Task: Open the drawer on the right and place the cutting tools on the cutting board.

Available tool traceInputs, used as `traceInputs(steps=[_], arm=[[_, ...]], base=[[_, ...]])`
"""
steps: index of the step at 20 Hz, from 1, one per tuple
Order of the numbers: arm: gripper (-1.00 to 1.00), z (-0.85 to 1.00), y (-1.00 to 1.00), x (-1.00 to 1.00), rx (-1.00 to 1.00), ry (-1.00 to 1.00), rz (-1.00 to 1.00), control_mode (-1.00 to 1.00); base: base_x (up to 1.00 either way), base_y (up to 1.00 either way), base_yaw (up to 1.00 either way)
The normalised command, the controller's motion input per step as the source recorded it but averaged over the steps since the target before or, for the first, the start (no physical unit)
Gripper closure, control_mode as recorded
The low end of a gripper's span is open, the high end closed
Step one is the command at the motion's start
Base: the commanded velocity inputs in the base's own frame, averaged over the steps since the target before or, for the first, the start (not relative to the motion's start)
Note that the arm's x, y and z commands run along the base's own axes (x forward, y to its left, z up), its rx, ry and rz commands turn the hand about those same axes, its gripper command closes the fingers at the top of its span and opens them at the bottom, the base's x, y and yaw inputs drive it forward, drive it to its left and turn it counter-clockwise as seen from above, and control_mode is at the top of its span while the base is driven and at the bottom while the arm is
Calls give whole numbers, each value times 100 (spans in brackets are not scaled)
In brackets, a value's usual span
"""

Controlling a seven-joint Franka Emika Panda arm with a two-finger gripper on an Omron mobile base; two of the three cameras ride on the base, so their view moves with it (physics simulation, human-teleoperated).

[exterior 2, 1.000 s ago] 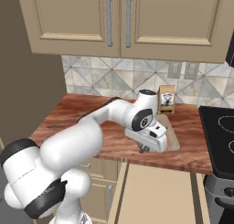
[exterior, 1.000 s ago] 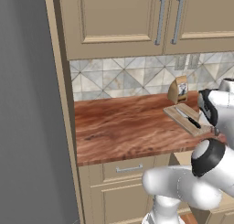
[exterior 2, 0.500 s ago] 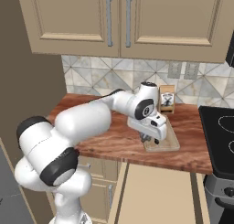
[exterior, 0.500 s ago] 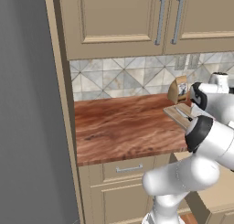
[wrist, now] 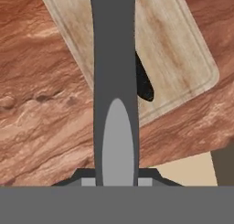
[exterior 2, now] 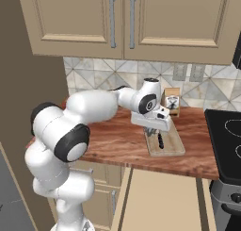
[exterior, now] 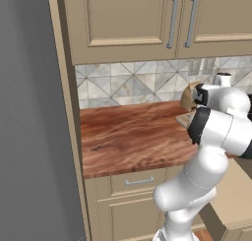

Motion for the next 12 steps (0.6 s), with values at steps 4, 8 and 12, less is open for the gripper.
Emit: traceInputs(steps=[4,8,12], arm=[[100,-15,-14,69,0,0,39,-100],[100,-13,-5,38,0,1,28,-100],[100,-1,0,5,0,1,1,-100]], base=[[0,0,0],[0,0,0],[0,0,0]])
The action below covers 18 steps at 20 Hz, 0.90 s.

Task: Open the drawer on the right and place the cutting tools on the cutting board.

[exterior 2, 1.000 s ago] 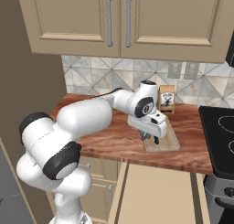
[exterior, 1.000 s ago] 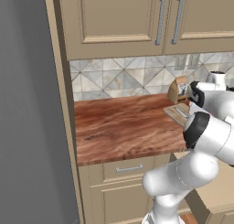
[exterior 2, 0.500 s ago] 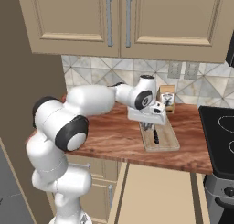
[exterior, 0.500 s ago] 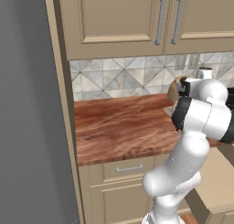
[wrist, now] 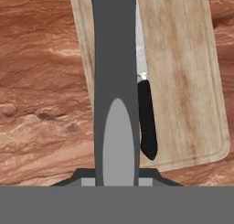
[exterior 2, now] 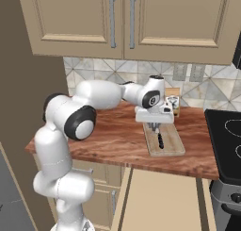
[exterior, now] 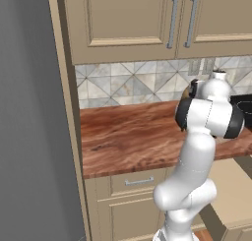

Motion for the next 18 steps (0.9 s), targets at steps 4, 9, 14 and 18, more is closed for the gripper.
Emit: traceInputs(steps=[4,9,14,18], arm=[[100,-11,-14,2,0,0,10,-100],[100,-15,-29,0,0,0,10,-100],[100,-19,-23,7,0,0,7,-100],[100,-21,-15,19,0,0,5,-100]], base=[[0,0,0],[0,0,0],[0,0,0],[0,0,0]])
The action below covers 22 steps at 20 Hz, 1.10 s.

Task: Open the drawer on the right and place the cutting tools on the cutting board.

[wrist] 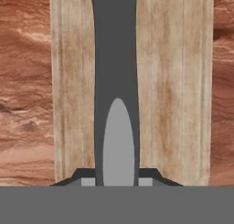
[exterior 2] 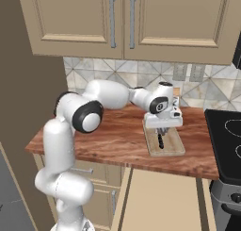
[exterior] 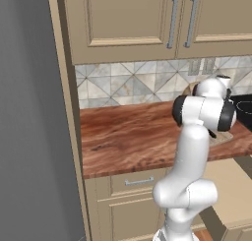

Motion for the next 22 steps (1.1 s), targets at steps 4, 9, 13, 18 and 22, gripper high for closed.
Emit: traceInputs(steps=[4,9,13,18,22], arm=[[100,-29,-8,32,0,0,4,-100],[100,-33,-17,35,0,0,7,-100],[-100,-17,-20,14,0,-3,8,-100],[-100,0,-9,0,0,0,4,-100],[-100,17,-7,-7,3,-3,0,-100]], base=[[0,0,0],[0,0,0],[0,0,0],[0,0,0],[0,0,0]])
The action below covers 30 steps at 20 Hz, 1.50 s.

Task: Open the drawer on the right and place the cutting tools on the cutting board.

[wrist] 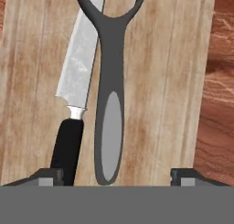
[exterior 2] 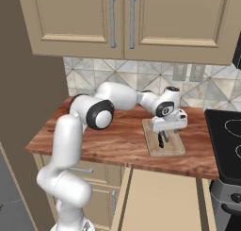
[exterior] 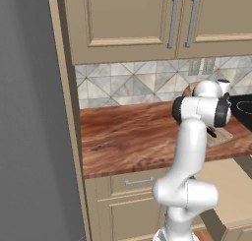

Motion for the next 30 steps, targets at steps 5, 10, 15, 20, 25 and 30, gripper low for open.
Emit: traceInputs(steps=[5,10,15,20,25,30], arm=[[-100,41,23,-70,9,-23,0,-100],[-100,34,93,-100,0,-29,0,-100],[-100,22,100,-100,0,-31,0,-100],[-100,19,100,-100,0,-15,0,-100],[-100,21,100,-100,0,-13,0,-100],[-100,21,100,-98,0,-21,0,-100]], base=[[0,0,0],[0,0,0],[0,0,0],[0,0,0],[0,0,0],[0,0,0]])
